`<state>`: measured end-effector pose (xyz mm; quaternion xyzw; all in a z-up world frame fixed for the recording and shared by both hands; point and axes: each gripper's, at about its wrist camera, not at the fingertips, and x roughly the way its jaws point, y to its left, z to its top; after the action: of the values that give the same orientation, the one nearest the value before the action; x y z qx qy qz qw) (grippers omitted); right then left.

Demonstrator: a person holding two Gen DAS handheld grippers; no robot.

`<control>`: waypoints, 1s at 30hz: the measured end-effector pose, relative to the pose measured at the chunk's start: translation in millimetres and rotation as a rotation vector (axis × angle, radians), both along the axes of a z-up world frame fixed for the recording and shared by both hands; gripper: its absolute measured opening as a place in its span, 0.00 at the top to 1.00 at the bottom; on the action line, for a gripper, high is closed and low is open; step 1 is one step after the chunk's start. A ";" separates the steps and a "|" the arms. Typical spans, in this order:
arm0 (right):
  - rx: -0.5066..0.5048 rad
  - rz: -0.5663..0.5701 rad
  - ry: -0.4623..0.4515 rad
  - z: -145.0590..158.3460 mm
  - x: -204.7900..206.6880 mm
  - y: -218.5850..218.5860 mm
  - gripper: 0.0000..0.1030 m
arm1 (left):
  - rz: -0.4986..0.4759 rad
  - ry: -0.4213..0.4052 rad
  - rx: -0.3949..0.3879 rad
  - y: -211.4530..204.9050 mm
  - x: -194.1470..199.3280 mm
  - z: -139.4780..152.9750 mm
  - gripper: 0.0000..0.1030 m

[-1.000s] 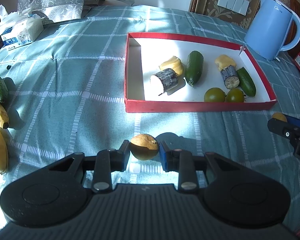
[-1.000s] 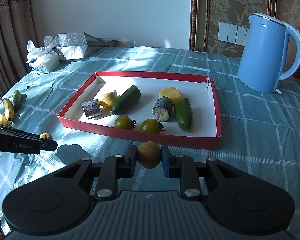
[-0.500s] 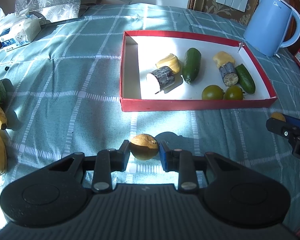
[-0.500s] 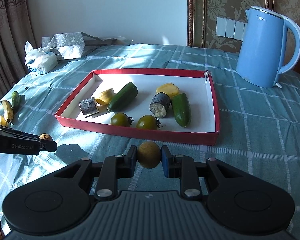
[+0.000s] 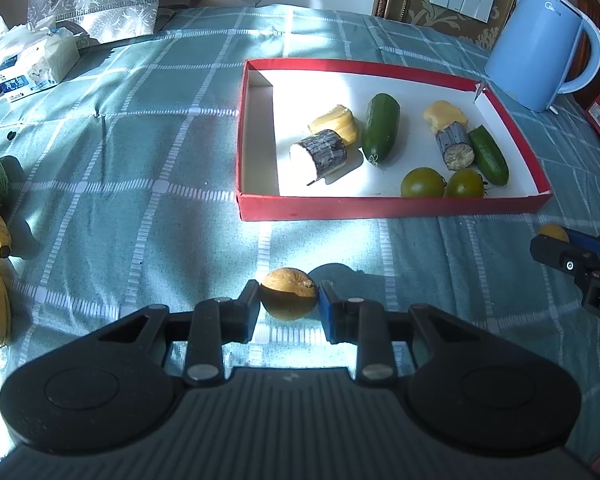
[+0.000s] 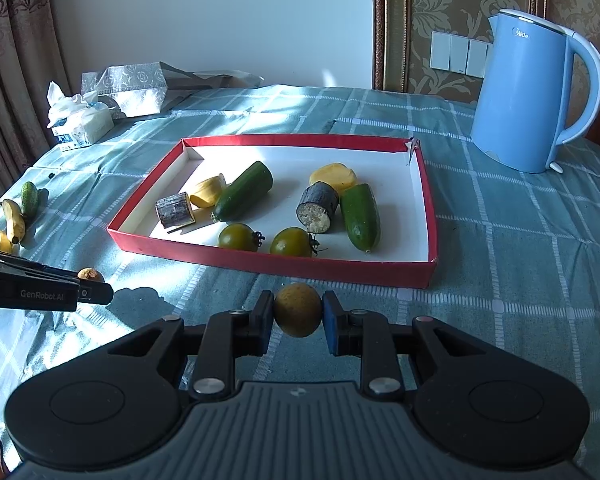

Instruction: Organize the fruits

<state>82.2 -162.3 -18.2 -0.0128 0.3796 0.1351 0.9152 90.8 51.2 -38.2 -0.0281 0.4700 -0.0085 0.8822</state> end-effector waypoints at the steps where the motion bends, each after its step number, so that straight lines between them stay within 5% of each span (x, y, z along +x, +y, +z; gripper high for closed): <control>1: 0.000 -0.001 0.000 0.1 0.1 0.0 0.75 | -0.001 0.000 0.000 0.1 -0.1 0.1 0.73; 30: 0.006 -0.004 0.006 -0.6 -0.6 -0.9 0.75 | -0.004 0.003 0.004 -2.4 -1.8 -0.2 0.73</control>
<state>81.6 -163.2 -18.7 -0.0089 0.3821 0.1343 0.9143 89.0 48.8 -38.4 -0.0257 0.4715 -0.0092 0.8814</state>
